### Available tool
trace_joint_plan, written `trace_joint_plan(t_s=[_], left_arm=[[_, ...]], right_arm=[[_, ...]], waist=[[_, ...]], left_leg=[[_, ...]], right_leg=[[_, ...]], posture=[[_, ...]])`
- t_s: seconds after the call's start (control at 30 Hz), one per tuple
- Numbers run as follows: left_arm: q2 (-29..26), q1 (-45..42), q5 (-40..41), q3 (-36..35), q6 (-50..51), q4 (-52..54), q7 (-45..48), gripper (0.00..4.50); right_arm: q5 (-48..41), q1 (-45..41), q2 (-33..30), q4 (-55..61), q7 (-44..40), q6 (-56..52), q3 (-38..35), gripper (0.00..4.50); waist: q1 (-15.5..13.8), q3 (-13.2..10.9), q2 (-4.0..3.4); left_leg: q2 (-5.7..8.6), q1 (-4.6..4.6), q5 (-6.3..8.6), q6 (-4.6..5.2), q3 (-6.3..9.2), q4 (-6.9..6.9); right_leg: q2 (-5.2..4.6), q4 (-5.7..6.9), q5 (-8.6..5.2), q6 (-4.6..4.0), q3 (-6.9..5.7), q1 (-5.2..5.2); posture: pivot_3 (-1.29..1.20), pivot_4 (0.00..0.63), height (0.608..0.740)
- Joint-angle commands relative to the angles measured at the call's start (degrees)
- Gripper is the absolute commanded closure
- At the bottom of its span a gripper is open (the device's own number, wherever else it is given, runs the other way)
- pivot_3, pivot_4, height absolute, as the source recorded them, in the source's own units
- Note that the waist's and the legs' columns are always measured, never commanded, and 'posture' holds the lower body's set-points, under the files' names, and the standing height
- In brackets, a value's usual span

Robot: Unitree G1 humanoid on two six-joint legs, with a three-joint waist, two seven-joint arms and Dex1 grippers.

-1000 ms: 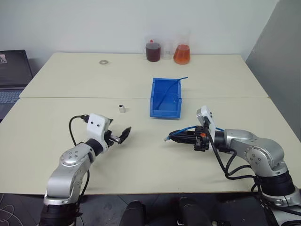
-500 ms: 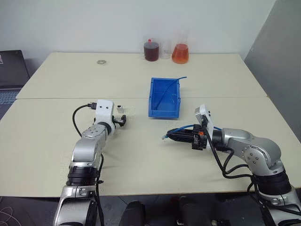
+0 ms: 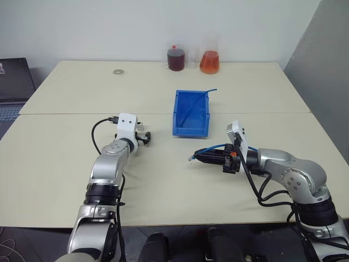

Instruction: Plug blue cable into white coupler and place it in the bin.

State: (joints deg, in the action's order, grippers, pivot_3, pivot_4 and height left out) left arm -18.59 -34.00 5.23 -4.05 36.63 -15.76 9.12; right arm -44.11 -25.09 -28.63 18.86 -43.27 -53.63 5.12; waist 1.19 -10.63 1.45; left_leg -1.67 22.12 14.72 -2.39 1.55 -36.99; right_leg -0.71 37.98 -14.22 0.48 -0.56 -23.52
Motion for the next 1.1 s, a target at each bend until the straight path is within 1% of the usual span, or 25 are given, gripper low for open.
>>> trace_joint_plan(t_s=[0.03, 0.1, 0.13, 0.33, 0.37, 0.4, 0.47, 0.5, 0.6, 0.67, 0.73, 0.83, 0.87, 1.0, 1.07, 1.1], left_arm=[[0.05, -2.52, -0.82, 0.08, -2.93, -2.41, 0.24, 0.0], [-0.07, -3.44, -1.04, 0.16, -3.92, -4.25, 0.46, 0.0], [-0.15, -3.97, -1.15, 0.2, -4.38, -5.22, 0.52, 0.18], [-0.53, -5.33, -1.56, -0.04, -5.94, -8.81, 0.72, 0.94], [-0.58, -5.25, -1.61, -0.02, -6.16, -9.04, 0.79, 1.01], [-0.61, -5.1, -1.66, -0.03, -6.2, -9.18, 0.78, 1.23], [-0.61, -4.72, -1.68, -0.14, -6.2, -9.34, 0.64, 1.35], [-0.61, -4.52, -1.62, -0.15, -6.23, -9.42, 0.76, 1.58], [-0.55, -4.09, -1.53, -0.2, -6.48, -9.56, 0.87, 1.85], [-0.55, -3.9, -1.48, -0.36, -6.76, -9.79, 0.85, 2.21], [-0.7, -3.81, -1.47, -0.52, -7.23, -10.23, 0.93, 2.37], [-1.04, -3.55, -1.57, -0.74, -7.88, -10.64, 1.0, 2.84], [-1.15, -3.34, -1.57, -0.85, -8.06, -10.67, 1.02, 2.9], [-1.39, -1.85, -1.41, -0.91, -8.31, -9.49, 1.83, 3.46], [-1.68, -0.64, -1.13, -0.6, -8.25, -7.82, 3.18, 3.67], [-1.83, -0.12, -0.95, -0.47, -8.11, -7.0, 3.78, 3.67]], right_arm=[[-1.38, -0.31, 0.02, 2.05, -0.07, 0.01, -1.53, 4.39], [-1.41, -0.32, -0.07, 2.1, -0.11, -0.08, -1.61, 4.39], [-1.41, -0.31, -0.12, 2.16, -0.11, -0.13, -1.62, 4.39], [-1.29, -0.26, -0.32, 2.41, -0.09, -0.33, -1.72, 4.39], [-1.27, -0.25, -0.34, 2.43, -0.08, -0.35, -1.76, 4.39], [-1.22, -0.23, -0.39, 2.44, -0.07, -0.33, -1.78, 4.39], [-1.2, -0.22, -0.46, 2.41, -0.07, -0.33, -1.88, 4.39], [-1.15, -0.22, -0.52, 2.38, -0.08, -0.29, -1.92, 4.39], [-1.13, -0.23, -0.56, 2.34, -0.06, -0.25, -2.0, 4.39], [-1.12, -0.25, -0.52, 2.32, -0.04, -0.22, -2.04, 4.39], [-1.03, -0.31, -0.47, 2.22, -0.06, -0.16, -2.05, 4.39], [-0.87, -0.42, -0.37, 2.07, -0.05, -0.08, -2.07, 4.39], [-0.83, -0.46, -0.34, 2.02, -0.04, -0.06, -2.05, 4.39], [-0.72, -0.53, -0.26, 1.92, 0.01, 0.0, -2.02, 4.39], [-0.71, -0.53, -0.26, 1.95, 0.02, -0.01, -2.01, 4.39], [-0.71, -0.52, -0.27, 1.97, 0.03, -0.02, -2.0, 4.39]], waist=[[0.02, 0.0, 0.0], [0.08, 0.0, 0.0], [0.09, 0.0, 0.0], [0.1, 0.0, 0.0], [0.1, 0.0, 0.0], [0.11, 0.0, 0.0], [0.13, 0.0, 0.0], [0.14, 0.0, 0.0], [0.14, 0.0, 0.0], [0.15, 0.0, 0.0], [0.15, 0.0, 0.0], [0.18, 0.0, 0.0], [0.2, 0.0, 0.0], [0.31, 0.0, 0.0], [0.38, 0.0, 0.0], [0.41, 0.0, 0.0]], left_leg=[[0.0, 0.0, 0.0, 0.0, -0.01, 0.0], [0.0, 0.0, 0.0, 0.0, -0.01, 0.01], [0.0, 0.0, 0.0, 0.0, -0.01, 0.01], [0.0, -0.01, 0.0, 0.0, -0.01, 0.0], [0.0, -0.01, 0.0, 0.0, 0.0, 0.0], [0.0, -0.01, 0.0, 0.0, 0.0, 0.0], [0.0, -0.02, 0.0, 0.0, -0.01, 0.0], [0.0, -0.01, 0.0, 0.0, -0.01, 0.01], [0.0, -0.01, 0.0, 0.0, 0.0, 0.0], [0.0, -0.02, 0.0, 0.0, -0.01, 0.0], [0.0, -0.02, 0.0, -0.01, -0.01, 0.01], [0.0, -0.04, 0.0, 0.0, -0.01, 0.0], [0.0, -0.04, 0.0, 0.0, -0.01, 0.0], [0.0, -0.06, 0.0, 0.0, -0.02, 0.0], [-0.01, -0.08, 0.0, 0.0, -0.04, 0.01], [-0.01, -0.08, 0.0, 0.0, -0.04, 0.01]], right_leg=[[0.0, 0.0, 0.0, 0.0, 0.01, 0.0], [0.0, -0.01, 0.0, 0.0, 0.01, 0.0], [0.0, 0.0, 0.0, 0.0, 0.0, 0.0], [-0.01, 0.02, 0.0, 0.0, 0.0, 0.0], [-0.01, 0.02, 0.0, 0.0, 0.0, 0.0], [-0.01, 0.02, 0.0, 0.0, 0.0, 0.0], [-0.01, 0.02, 0.0, 0.0, 0.0, 0.0], [-0.01, 0.01, 0.0, 0.0, 0.0, 0.0], [-0.01, 0.02, 0.0, 0.0, 0.0, 0.0], [-0.01, 0.02, 0.0, 0.0, 0.0, 0.0], [-0.01, 0.02, 0.0, 0.0, 0.0, 0.0], [-0.01, 0.04, 0.0, 0.0, 0.01, 0.0], [-0.01, 0.04, 0.0, 0.0, 0.01, 0.0], [-0.01, 0.05, 0.0, 0.0, 0.01, 0.0], [-0.01, 0.06, 0.0, 0.0, 0.04, 0.01], [-0.01, 0.06, 0.0, 0.0, 0.04, 0.01]], posture=[[0.0, 0.15, 0.74], [0.0, 0.15, 0.74], [0.0, 0.15, 0.74], [0.0, 0.15, 0.74], [0.0, 0.15, 0.74], [0.0, 0.15, 0.74], [0.0, 0.15, 0.74], [0.0, 0.15, 0.74], [0.0, 0.15, 0.74], [0.0, 0.15, 0.74], [0.0, 0.15, 0.74], [0.0, 0.15, 0.74], [0.0, 0.15, 0.74], [0.0, 0.15, 0.74], [0.0, 0.15, 0.74], [0.0, 0.15, 0.74]])
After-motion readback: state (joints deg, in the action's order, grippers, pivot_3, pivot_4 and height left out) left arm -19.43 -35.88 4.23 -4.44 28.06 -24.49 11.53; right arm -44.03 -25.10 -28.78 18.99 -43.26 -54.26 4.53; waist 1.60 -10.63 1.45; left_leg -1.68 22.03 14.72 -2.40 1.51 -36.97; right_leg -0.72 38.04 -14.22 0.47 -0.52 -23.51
